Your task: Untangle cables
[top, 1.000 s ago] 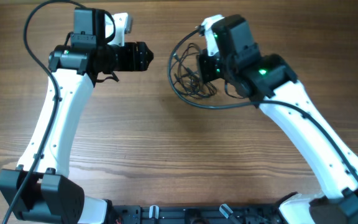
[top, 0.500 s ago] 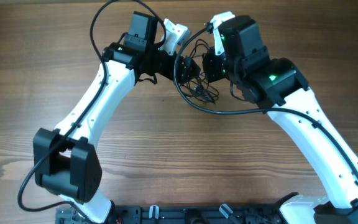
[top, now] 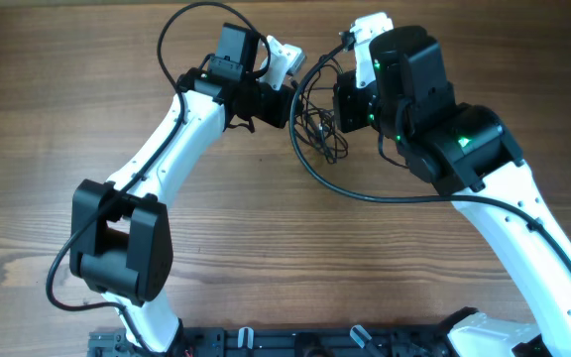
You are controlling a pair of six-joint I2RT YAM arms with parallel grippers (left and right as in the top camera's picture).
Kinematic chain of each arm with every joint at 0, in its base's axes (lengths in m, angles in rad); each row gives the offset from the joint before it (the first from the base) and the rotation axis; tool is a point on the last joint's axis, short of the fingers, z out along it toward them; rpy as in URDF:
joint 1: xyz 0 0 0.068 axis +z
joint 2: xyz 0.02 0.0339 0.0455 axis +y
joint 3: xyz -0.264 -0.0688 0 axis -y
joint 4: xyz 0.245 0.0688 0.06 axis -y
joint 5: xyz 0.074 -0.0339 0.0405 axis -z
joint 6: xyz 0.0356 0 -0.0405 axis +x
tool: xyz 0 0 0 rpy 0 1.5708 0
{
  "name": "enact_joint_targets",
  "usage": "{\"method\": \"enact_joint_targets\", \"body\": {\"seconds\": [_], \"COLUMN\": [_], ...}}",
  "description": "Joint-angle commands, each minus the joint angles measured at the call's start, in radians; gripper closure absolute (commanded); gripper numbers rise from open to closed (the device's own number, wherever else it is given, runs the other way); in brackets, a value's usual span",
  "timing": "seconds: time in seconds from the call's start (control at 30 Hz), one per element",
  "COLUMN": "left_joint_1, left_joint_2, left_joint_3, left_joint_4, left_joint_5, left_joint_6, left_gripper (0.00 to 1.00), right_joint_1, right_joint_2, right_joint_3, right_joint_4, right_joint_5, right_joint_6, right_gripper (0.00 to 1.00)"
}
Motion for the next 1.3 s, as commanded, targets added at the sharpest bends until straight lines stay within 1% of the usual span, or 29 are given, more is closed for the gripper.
{"method": "enact_joint_targets", "body": {"seconds": [0.0, 0.03, 0.1, 0.17, 0.2, 0.23, 0.27, 0.3, 0.33, 0.43, 0.5, 0.53, 0.57, 0.6, 0.63, 0.67, 0.7, 0.73, 0.77, 0.8, 0.87, 0.9, 0.93, 0.97, 1.0, 1.07, 1.17, 1.27], "left_joint_1": [0.000, 0.002, 0.006, 0.016, 0.019, 0.019, 0.019, 0.018, 0.016, 0.014, 0.011, 0.006, 0.004, 0.002, 0.000, -0.004, -0.011, -0.021, -0.028, -0.036, -0.050, -0.054, -0.058, -0.058, -0.058, -0.056, -0.043, 0.004], "left_joint_2": [0.014, 0.014, 0.014, 0.014, 0.014, 0.014, 0.014, 0.014, 0.014, 0.014, 0.014, 0.014, 0.014, 0.014, 0.014, 0.015, 0.019, 0.026, 0.031, 0.040, 0.059, 0.066, 0.072, 0.076, 0.076, 0.076, 0.075, 0.069], "left_joint_3": [-0.002, -0.002, -0.002, -0.002, -0.002, -0.002, -0.002, -0.002, -0.002, -0.002, -0.002, -0.002, -0.002, -0.002, -0.002, -0.002, -0.002, -0.002, -0.002, -0.002, -0.002, -0.002, -0.002, -0.002, -0.002, -0.002, -0.002, -0.001], "left_joint_4": [0.011, 0.015, 0.013, 0.007, 0.006, 0.012, 0.020, 0.036, 0.055, 0.078, 0.079, 0.080, 0.085, 0.089, 0.092, 0.098, 0.106, 0.114, 0.119, 0.124, 0.138, 0.142, 0.144, 0.145, 0.146, 0.146, 0.144, 0.109], "left_joint_5": [-0.016, -0.038, -0.168, -0.169, -0.147, -0.084, -0.055, -0.023, 0.003, 0.020, 0.069, 0.095, 0.121, 0.127, 0.126, 0.126, 0.126, 0.126, 0.126, 0.126, 0.126, 0.126, 0.126, 0.126, 0.126, 0.109, 0.034, 0.023], "left_joint_6": [0.005, 0.005, 0.005, 0.004, 0.004, 0.005, 0.005, 0.005, 0.005, 0.004, 0.005, 0.005, 0.005, 0.005, 0.005, 0.005, 0.005, 0.005, 0.005, 0.005, 0.004, 0.004, 0.004, 0.005, 0.005, 0.005, 0.003, 0.000], "left_gripper": [0.88, 0.96, 0.96, 0.96, 0.88, 0.50, 0.34, 0.25, 0.19, 0.18, 0.14, 0.14, 0.27, 0.45, 0.91, 0.96, 0.96, 0.80, 0.48, 0.40, 0.39, 0.36, 0.38, 0.61, 0.96, 0.96, 0.96, 0.96], "right_joint_1": [-0.005, -0.005, -0.005, -0.005, -0.005, -0.005, -0.005, -0.005, -0.005, -0.004, -0.004, -0.004, -0.004, -0.004, -0.004, -0.004, -0.004, -0.004, -0.004, -0.004, -0.004, -0.004, -0.004, -0.004, -0.004, -0.004, -0.005, -0.010], "right_joint_2": [-0.022, -0.022, -0.022, -0.022, -0.023, -0.023, -0.023, -0.023, -0.023, -0.023, -0.023, -0.023, -0.023, -0.023, -0.024, -0.026, -0.030, -0.034, -0.037, -0.043, -0.051, -0.056, -0.060, -0.061, -0.062, -0.062, -0.061, -0.061], "right_joint_3": [0.029, 0.029, 0.029, 0.029, 0.029, 0.029, 0.029, 0.029, 0.029, 0.029, 0.029, 0.029, 0.029, 0.029, 0.029, 0.029, 0.029, 0.029, 0.029, 0.029, 0.029, 0.029, 0.029, 0.029, 0.029, 0.029, 0.029, 0.029], "right_joint_4": [0.000, -0.002, -0.020, -0.027, -0.024, -0.022, -0.019, -0.019, -0.020, -0.020, -0.020, -0.020, -0.019, -0.019, -0.019, -0.019, -0.019, -0.019, -0.020, -0.021, -0.022, -0.024, -0.026, -0.028, -0.030, -0.031, -0.034, -0.055], "right_joint_5": [0.005, 0.012, 0.022, 0.022, 0.026, 0.026, 0.026, 0.025, 0.025, 0.025, 0.024, 0.024, 0.024, 0.024, 0.024, 0.021, 0.019, 0.017, 0.017, 0.017, 0.017, 0.017, 0.017, 0.017, 0.017, 0.017, 0.026, 0.150], "right_joint_6": [0.014, 0.014, 0.014, 0.013, 0.014, 0.014, 0.014, 0.014, 0.014, 0.014, 0.014, 0.014, 0.014, 0.014, 0.014, 0.014, 0.014, 0.014, 0.014, 0.014, 0.014, 0.014, 0.014, 0.014, 0.014, 0.014, 0.015, 0.039], "right_gripper": [0.96, 0.96, 0.96, 0.96, 0.96, 0.96, 0.96, 0.96, 0.96, 0.96, 0.96, 0.96, 0.96, 0.96, 0.96, 0.96, 0.96, 0.96, 0.96, 0.96, 0.96, 0.96, 0.96, 0.96, 0.96, 0.96, 0.96, 0.96]}}
